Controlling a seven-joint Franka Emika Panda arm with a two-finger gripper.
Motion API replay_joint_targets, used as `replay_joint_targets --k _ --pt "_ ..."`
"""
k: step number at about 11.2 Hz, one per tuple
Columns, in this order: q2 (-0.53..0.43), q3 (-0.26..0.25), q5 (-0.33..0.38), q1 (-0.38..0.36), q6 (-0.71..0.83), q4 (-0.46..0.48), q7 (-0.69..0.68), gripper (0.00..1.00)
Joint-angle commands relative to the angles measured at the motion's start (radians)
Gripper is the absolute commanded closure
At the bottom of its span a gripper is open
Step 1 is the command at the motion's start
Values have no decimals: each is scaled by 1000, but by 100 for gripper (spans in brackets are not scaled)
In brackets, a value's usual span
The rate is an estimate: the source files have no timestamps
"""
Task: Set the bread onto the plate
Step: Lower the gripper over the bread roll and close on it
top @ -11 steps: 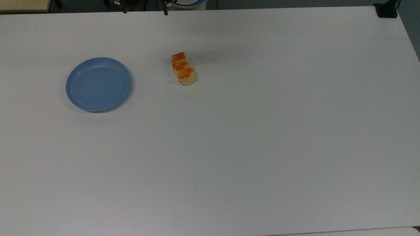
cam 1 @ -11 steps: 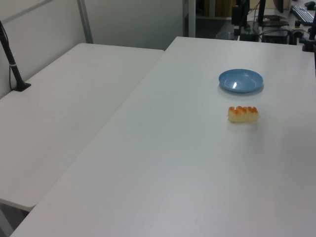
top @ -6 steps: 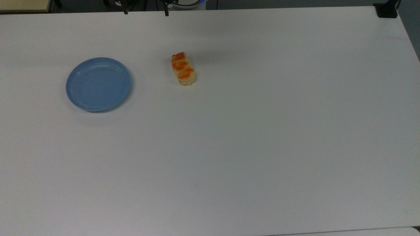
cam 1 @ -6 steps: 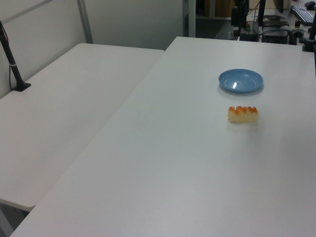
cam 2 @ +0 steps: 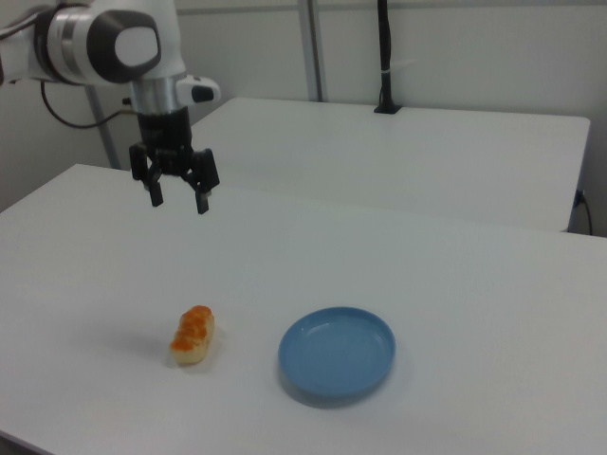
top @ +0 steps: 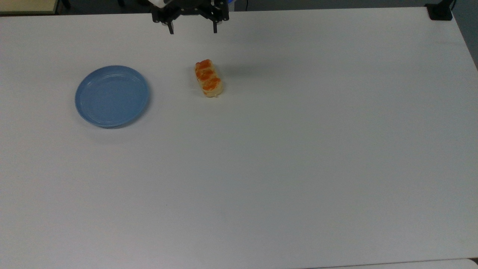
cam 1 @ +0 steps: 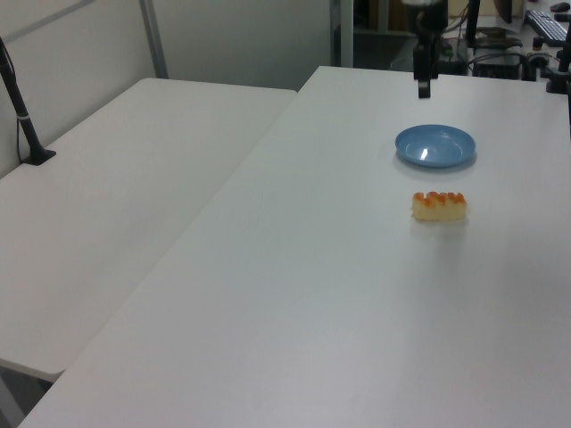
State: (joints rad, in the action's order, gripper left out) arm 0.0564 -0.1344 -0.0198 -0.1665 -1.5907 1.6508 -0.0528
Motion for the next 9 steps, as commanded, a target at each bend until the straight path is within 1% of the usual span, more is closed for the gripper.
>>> replay_joint_targets --k 1,2,5,6,7,9 --pt "-46 -65 -2 -111 -95 200 -103 0" --pt "-44 -67 -11 -122 -144 261 -134 0" --pt "-12 -67 -89 -168 -332 404 -140 0" --pt "15 -67 -113 -168 -383 431 -140 0" --pt "54 -67 -120 -168 -425 444 -142 0" --pt "101 -71 -130 -162 -463 449 -157 0"
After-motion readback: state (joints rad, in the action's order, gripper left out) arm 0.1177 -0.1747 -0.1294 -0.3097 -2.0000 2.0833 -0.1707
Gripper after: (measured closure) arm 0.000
